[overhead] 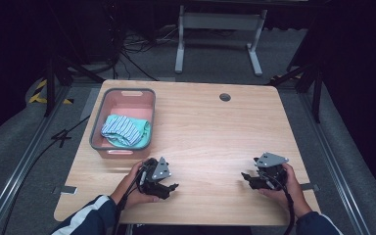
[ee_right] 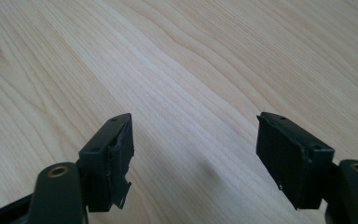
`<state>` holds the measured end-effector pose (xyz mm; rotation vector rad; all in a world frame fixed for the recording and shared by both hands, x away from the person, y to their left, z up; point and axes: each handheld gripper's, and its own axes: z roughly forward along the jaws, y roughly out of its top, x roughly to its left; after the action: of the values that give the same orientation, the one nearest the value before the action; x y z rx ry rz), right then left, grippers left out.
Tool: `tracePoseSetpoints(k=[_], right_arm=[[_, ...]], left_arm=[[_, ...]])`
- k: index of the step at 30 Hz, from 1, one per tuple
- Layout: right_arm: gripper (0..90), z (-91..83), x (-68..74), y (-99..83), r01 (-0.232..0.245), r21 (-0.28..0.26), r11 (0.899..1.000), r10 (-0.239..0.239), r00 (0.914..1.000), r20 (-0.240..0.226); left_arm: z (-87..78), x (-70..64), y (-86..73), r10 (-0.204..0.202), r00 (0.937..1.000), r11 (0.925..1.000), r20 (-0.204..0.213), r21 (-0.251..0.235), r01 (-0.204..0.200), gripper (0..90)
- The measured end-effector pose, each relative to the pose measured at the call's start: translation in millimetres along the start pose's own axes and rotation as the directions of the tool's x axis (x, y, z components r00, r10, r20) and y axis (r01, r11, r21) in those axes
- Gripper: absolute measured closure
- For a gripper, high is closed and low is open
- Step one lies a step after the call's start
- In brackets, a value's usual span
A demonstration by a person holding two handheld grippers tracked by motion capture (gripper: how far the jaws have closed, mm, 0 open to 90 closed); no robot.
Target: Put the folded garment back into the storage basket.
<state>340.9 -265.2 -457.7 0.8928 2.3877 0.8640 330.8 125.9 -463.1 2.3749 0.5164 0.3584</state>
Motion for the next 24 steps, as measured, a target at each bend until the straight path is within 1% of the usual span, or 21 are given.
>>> tracePoseSetpoints(k=[1, 2, 3, 4, 5, 6, 8, 9, 10, 12, 13, 14, 15, 16, 18, 21, 24], right_arm=[[28.4, -1.5, -1.1, -3.5, -0.01, -0.005, 1.0, 0.01, 0.9999, -0.001], [28.1, -2.5, -1.8, -6.2, -0.015, -0.01, 1.0, 0.015, 0.9999, -0.004], [27.7, -3.7, -2.7, -10.0, -0.028, -0.022, 0.999, 0.028, 0.9995, -0.014], [27.5, -4.7, -3.8, -14.0, -0.038, -0.026, 0.999, 0.037, 0.9991, -0.02], [26.9, -4.9, -4.6, -17.9, -0.043, -0.031, 0.999, 0.042, 0.9988, -0.025], [25.6, -5.3, -5.7, -24.0, -0.052, -0.04, 0.998, 0.051, 0.9978, -0.043], [24.7, -6.8, -7.4, -31.6, -0.063, -0.05, 0.997, 0.06, 0.997, -0.047], [24.3, -7.4, -8.3, -35.1, -0.077, -0.057, 0.995, 0.074, 0.9959, -0.052], [23.7, -7.9, -9.7, -38.3, -0.085, -0.058, 0.995, 0.082, 0.995, -0.057], [23.6, -8.0, -11.1, -44.2, -0.092, -0.054, 0.994, 0.09, 0.9948, -0.047], [23.6, -8.0, -11.1, -44.2, -0.092, -0.054, 0.994, 0.09, 0.9948, -0.047], [23.1, -7.5, -11.7, -47.0, -0.101, -0.054, 0.993, 0.098, 0.9939, -0.049], [22.3, -7.3, -13.0, -49.9, -0.124, -0.062, 0.99, 0.12, 0.991, -0.059], [20.7, -7.3, -14.0, -51.7, -0.14, -0.065, 0.988, 0.136, 0.9887, -0.063], [19.3, -6.9, -15.8, -52.8, -0.154, -0.06, 0.986, 0.15, 0.9865, -0.065], [19.1, -6.6, -18.4, -53.7, -0.183, -0.047, 0.982, 0.178, 0.9801, -0.087], [19.0, -6.6, -18.4, -53.7, -0.185, -0.045, 0.982, 0.18, 0.9797, -0.087]], left_arm=[[0.3, -0.9, -1.4, -0.014, 0.9999, 0.9999, -0.003, 0.003, 0.014, 21.6], [0.9, -1.2, -2.8, -0.018, 0.9998, 0.9998, -0.009, 0.011, 0.018, 21.7], [1.3, -1.3, -4.3, -0.021, 0.9998, 0.9997, -0.006, 0.009, 0.021, 21.7], [1.2, -0.6, -5.8, -0.023, 0.9997, 0.9997, 0.002, 0.007, 0.023, 21.6], [1.9, -0.2, -8.4, -0.037, 0.9992, 0.9993, 0.013, -0.001, 0.037, 21.8], [2.0, 0.5, -9.8, -0.042, 0.9988, 0.9991, 0.024, 0.003, 0.042, 21.7], [1.5, 0.7, -13.8, -0.057, 0.9976, 0.9983, 0.038, 0.003, 0.057, 21.4], [1.6, 1.5, -16.1, -0.048, 0.9978, 0.9988, 0.046, 0.004, 0.048, 21.4], [1.5, 0.9, -18.6, -0.051, 0.9974, 0.9987, 0.05, 0.008, 0.051, 21.2], [0.8, 1.4, -23.1, -0.058, 0.9957, 0.9983, 0.072, -0.007, 0.059, 20.4], [0.8, 1.4, -23.1, -0.058, 0.9957, 0.9983, 0.072, -0.007, 0.059, 20.3], [0.4, 2.2, -25.2, -0.064, 0.9946, 0.9977, 0.082, -0.014, 0.066, 20.3], [-0.3, 3.2, -27.3, -0.071, 0.9937, 0.9972, 0.087, -0.016, 0.072, 19.7], [0.0, 3.8, -29.4, -0.085, 0.9911, 0.9958, 0.102, -0.024, 0.088, 19.5], [-0.8, 3.6, -30.4, -0.089, 0.9917, 0.9956, 0.093, -0.023, 0.091, 18.9], [-0.6, 3.8, -30.6, -0.09, 0.9912, 0.9954, 0.097, -0.025, 0.093, 18.4], [-0.8, 4.0, -30.6, -0.086, 0.9917, 0.9959, 0.096, -0.021, 0.088, 18.2]])
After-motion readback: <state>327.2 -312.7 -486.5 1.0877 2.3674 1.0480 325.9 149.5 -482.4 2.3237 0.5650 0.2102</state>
